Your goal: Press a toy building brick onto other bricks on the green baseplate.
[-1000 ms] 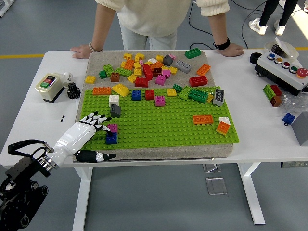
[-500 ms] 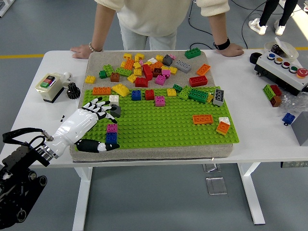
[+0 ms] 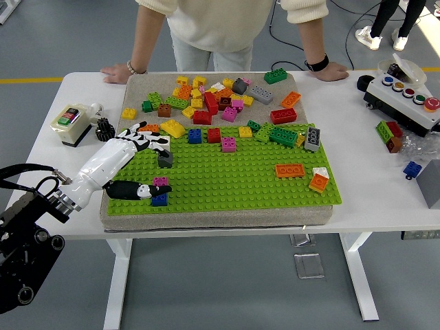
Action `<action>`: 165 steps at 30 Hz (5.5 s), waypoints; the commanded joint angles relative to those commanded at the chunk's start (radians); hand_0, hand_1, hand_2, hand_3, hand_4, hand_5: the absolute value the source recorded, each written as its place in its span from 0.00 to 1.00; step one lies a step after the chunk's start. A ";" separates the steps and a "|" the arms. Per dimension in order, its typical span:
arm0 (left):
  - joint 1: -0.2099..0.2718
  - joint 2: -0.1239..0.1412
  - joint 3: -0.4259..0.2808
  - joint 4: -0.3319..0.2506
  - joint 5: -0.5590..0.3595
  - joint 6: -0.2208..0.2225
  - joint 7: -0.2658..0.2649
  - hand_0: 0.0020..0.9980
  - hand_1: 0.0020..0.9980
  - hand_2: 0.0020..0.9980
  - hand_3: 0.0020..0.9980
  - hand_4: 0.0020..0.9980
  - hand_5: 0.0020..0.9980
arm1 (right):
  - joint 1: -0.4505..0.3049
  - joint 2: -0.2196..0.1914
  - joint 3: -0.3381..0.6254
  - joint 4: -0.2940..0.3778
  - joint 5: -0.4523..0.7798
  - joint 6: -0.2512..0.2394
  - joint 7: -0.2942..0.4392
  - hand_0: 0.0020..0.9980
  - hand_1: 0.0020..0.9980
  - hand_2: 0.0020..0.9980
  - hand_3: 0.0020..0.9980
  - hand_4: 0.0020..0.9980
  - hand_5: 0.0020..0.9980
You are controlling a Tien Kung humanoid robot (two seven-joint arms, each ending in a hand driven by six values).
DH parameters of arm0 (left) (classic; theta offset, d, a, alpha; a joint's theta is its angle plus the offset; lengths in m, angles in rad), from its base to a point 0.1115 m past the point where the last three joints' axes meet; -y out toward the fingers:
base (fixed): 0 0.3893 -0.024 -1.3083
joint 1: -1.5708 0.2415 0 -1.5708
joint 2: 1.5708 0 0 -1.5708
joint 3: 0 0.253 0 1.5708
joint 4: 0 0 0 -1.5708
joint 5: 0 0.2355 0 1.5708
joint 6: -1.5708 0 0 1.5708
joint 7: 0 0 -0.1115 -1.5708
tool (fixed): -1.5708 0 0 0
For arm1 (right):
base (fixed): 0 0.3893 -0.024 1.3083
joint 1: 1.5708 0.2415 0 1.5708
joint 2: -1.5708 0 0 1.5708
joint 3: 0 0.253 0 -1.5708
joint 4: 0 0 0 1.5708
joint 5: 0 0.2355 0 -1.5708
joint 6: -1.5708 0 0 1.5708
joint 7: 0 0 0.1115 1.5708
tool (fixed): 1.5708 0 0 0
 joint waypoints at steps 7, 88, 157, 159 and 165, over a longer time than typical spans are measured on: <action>-0.011 -0.009 -0.001 -0.016 -0.024 -0.009 0.000 0.98 0.80 0.77 0.61 0.99 0.71 | -0.001 0.001 0.011 0.000 0.000 0.002 0.007 0.74 0.66 0.71 0.59 0.92 0.50; -0.143 -0.020 0.033 0.090 -0.067 -0.143 0.065 0.97 0.76 0.73 0.70 0.94 0.79 | -0.006 0.001 0.014 0.000 -0.013 -0.004 0.017 0.73 0.65 0.71 0.58 0.91 0.49; -0.123 -0.021 -0.024 0.078 -0.082 -0.173 0.077 0.92 0.73 0.72 0.66 0.97 0.64 | 0.001 0.005 0.022 0.000 -0.004 -0.015 0.022 0.73 0.65 0.71 0.59 0.91 0.50; -0.124 -0.021 -0.025 0.081 -0.078 -0.171 0.077 0.91 0.73 0.72 0.67 1.00 0.55 | 0.001 0.005 0.023 0.000 -0.004 -0.015 0.021 0.73 0.65 0.70 0.59 0.91 0.50; -0.128 -0.022 -0.039 0.088 -0.067 -0.175 0.075 0.90 0.73 0.72 0.72 1.00 0.42 | 0.000 0.004 0.023 0.000 0.000 -0.013 0.021 0.73 0.65 0.70 0.59 0.91 0.50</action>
